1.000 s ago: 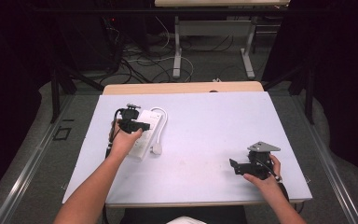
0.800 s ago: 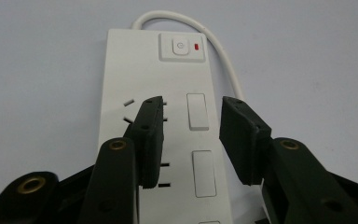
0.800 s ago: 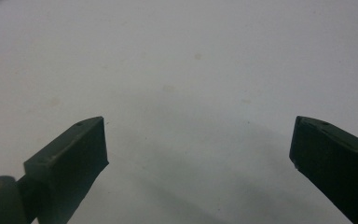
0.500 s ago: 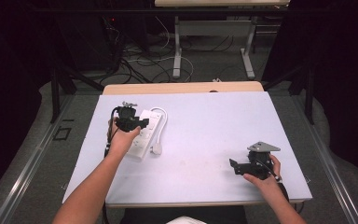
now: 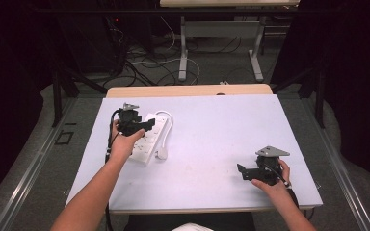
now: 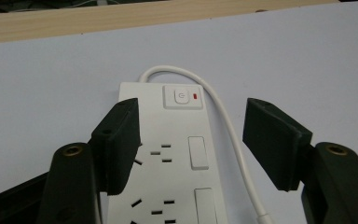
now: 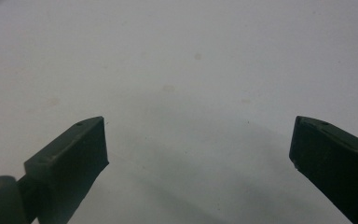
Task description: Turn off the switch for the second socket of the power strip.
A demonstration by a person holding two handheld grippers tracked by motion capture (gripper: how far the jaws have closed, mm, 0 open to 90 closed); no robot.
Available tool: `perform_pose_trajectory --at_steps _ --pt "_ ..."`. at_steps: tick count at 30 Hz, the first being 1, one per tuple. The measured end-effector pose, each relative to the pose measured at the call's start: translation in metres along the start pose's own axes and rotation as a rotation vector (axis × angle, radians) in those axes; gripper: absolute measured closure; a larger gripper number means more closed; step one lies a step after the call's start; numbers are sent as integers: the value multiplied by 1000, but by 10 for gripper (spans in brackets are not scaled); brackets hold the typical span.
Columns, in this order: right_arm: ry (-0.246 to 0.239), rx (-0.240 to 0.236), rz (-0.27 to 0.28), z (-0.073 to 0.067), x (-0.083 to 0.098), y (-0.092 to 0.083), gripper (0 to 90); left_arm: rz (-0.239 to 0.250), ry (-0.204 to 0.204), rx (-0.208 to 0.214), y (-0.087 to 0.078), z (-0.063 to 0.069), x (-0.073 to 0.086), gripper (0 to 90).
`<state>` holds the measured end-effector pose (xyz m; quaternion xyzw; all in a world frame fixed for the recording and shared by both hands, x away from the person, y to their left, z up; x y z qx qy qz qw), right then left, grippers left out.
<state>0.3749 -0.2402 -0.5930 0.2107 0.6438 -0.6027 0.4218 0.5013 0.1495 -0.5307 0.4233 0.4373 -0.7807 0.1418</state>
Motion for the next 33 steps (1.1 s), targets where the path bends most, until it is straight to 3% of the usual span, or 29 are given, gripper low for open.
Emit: perform_pose_trajectory --at_steps 13,19,23,27,30,33 --pt "-1 -2 1 0 0 0 37 9 14 20 -15 12 -2 313" --pt "-2 -2 2 0 0 -1 37 2 44 31 -23 20 -2 298" --pt "-2 -2 2 0 0 -1 37 -10 64 44 -29 25 0 286" --pt "-2 -3 2 -1 0 -1 38 -11 49 70 -35 29 4 278" --pt "-2 -1 1 -1 0 -1 38 -20 64 75 -39 30 7 259" --pt "-2 -1 1 -1 0 -1 38 -1 66 71 -42 31 9 214"
Point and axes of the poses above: each handheld gripper's, and its own axes: y roughly forward along the jaws, x roughly out of its underside, z roughly to its right, the point moved 7 cm from there along y, roughly forward along the jaws, and after that the axes turned 11 degrees about x, right-handed, at the moved point
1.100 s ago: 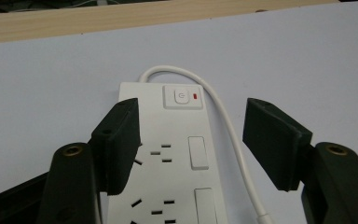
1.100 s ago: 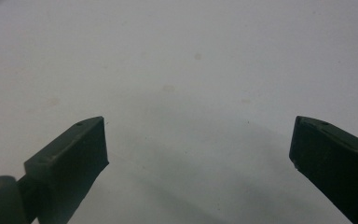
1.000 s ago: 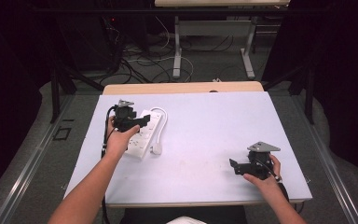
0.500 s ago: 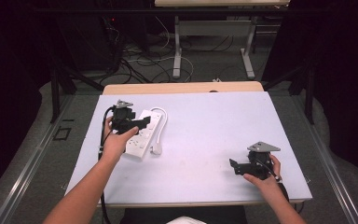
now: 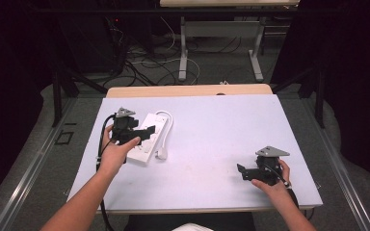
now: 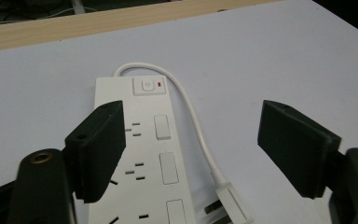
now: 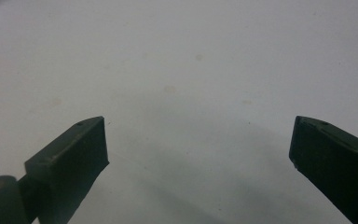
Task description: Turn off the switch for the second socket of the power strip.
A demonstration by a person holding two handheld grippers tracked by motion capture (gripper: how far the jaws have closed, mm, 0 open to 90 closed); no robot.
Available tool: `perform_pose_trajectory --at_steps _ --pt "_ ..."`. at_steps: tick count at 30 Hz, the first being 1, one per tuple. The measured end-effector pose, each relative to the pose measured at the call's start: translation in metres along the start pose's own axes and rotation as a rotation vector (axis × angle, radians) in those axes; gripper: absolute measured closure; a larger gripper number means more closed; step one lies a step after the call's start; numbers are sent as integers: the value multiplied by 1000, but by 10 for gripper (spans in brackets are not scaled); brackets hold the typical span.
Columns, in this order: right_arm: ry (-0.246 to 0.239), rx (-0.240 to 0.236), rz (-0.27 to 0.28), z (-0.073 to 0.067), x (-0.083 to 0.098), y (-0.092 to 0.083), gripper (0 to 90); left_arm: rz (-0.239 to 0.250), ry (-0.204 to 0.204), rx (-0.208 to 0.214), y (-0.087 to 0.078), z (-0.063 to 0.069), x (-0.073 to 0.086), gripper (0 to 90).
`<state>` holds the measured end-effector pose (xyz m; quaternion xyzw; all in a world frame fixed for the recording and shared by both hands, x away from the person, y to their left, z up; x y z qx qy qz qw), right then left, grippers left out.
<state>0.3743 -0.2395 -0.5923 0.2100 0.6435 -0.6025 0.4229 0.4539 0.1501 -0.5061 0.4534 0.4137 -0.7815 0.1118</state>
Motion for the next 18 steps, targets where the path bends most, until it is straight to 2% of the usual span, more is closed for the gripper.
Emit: perform_pose_trajectory --at_steps 6,8,12,18 --pt "0 -2 0 -1 0 0 38 11 5 18 -10 4 2 138" --pt "1 -1 1 0 0 0 38 23 -4 20 -13 6 4 95" --pt "2 -2 3 0 0 0 38 32 3 30 -20 8 7 4" --pt "-4 2 2 0 0 -1 38 46 23 55 -33 13 12 5"
Point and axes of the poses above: each handheld gripper's, and its own axes: y roughly forward along the jaws, x roughly out of its underside, z roughly to its right, the point moved 7 cm from there along y, roughly forward along the jaws, and after that the axes turned 11 degrees about x, right-handed, at the moved point
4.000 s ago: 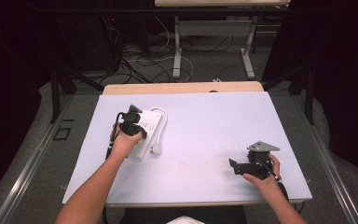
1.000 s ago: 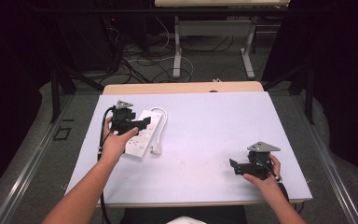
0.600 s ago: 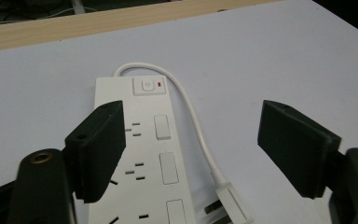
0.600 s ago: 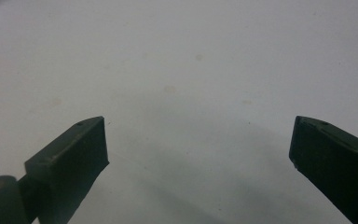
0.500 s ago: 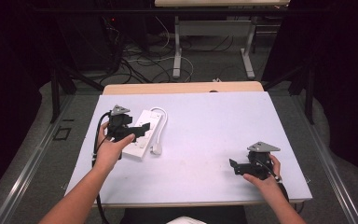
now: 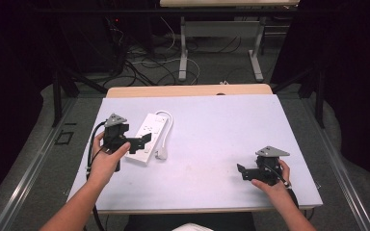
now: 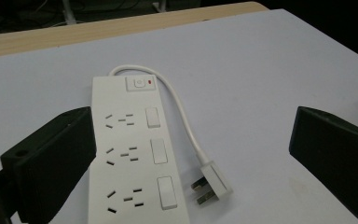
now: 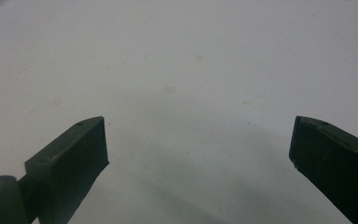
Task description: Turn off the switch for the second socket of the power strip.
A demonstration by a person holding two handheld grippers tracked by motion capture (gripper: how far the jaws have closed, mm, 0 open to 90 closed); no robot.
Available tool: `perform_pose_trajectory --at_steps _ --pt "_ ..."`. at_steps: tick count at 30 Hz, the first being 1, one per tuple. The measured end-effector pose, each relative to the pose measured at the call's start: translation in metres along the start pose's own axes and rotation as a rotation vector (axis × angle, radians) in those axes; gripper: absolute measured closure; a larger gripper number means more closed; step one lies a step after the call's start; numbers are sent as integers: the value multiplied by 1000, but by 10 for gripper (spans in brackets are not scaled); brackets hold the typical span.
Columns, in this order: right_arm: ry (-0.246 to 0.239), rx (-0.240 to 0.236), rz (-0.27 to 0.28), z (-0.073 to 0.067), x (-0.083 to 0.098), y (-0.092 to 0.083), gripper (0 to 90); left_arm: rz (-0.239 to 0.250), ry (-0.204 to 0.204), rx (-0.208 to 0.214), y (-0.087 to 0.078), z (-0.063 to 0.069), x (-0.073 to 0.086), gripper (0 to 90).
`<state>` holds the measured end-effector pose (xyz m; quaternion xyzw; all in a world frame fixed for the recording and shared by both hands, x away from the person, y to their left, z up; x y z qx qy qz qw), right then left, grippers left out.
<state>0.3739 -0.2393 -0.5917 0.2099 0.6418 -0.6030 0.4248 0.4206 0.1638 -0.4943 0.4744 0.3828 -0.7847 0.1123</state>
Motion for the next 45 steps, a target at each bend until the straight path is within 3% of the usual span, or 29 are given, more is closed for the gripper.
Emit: perform_pose_trajectory --at_steps 3,5,15,28,33,45 --pt "2 0 0 0 0 0 38 9 -10 6 -7 3 2 5" --pt "0 -1 2 0 0 0 38 12 5 1 -12 3 4 5" --pt "2 0 2 0 0 0 38 23 -23 -42 -33 -1 19 5" --pt "3 1 4 0 -1 0 38 57 -92 -120 -55 -28 51 6" --pt "8 -1 2 0 0 0 38 71 -139 -137 -61 -40 65 7" --pt "3 9 0 1 0 0 39 93 -200 -170 -69 -60 94 7"
Point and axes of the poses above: each handheld gripper's, and its own axes: y roughly forward along the jaws, x roughly out of its underside, z roughly to its right, the point moved 7 cm from there along y, roughly forward along the jaws, and after that the axes turned 11 degrees about x, right-handed, at the moved point
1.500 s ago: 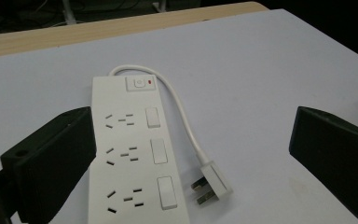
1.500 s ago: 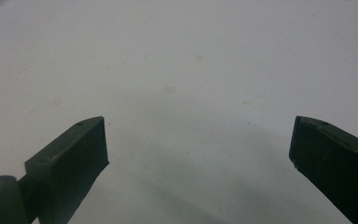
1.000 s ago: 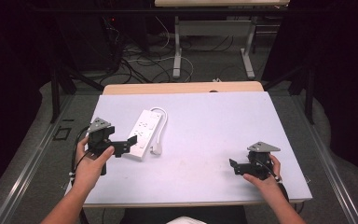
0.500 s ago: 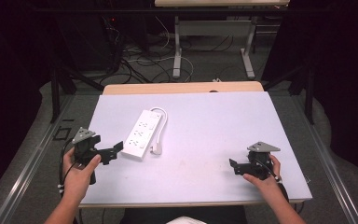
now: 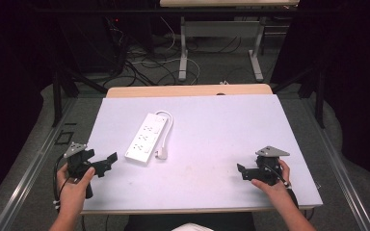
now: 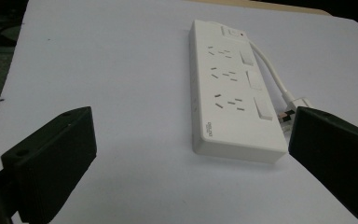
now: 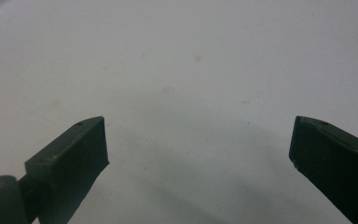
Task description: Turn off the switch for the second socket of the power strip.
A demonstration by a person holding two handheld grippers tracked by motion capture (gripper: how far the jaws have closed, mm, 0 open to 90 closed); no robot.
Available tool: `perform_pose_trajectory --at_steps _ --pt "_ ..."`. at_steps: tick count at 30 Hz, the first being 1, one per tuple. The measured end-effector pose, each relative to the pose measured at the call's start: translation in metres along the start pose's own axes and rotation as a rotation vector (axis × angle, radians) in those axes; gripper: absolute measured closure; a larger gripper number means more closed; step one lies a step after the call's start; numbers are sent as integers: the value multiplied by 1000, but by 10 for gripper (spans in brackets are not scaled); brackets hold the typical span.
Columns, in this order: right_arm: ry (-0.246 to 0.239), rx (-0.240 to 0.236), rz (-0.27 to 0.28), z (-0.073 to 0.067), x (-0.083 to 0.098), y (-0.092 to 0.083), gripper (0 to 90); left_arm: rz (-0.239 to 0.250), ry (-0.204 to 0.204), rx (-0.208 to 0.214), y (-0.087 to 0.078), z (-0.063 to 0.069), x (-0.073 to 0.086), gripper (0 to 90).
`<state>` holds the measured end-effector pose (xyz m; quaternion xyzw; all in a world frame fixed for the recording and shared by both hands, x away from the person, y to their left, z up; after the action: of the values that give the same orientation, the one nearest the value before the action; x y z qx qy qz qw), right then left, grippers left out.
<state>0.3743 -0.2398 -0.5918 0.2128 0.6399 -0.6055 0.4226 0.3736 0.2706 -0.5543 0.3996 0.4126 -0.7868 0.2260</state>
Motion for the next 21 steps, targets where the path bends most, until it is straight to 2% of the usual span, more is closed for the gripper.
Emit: perform_pose_trajectory --at_steps 5,11,15,19,21 --pt "1 -5 0 0 0 0 40 3 -6 -11 0 -7 9 7" --pt "-4 -6 -3 0 1 1 41 3 -30 -6 1 -11 20 7" --pt "-4 -5 -2 0 0 0 42 -9 -15 -13 3 -13 25 7" --pt "-2 -4 3 0 0 0 44 -34 30 -54 4 -17 30 7" --pt "-2 -2 2 0 0 -1 44 -38 40 -63 5 -18 31 7"
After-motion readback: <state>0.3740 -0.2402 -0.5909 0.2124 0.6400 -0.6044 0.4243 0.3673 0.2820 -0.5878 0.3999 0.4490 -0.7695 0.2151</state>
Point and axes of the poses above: each handheld gripper's, and its own axes: y roughly forward along the jaws, x roughly out of its underside, z roughly to its right, the point moved 7 cm from there along y, roughly forward along the jaws, and after that the axes turned 11 degrees about x, right-handed, at the moved point
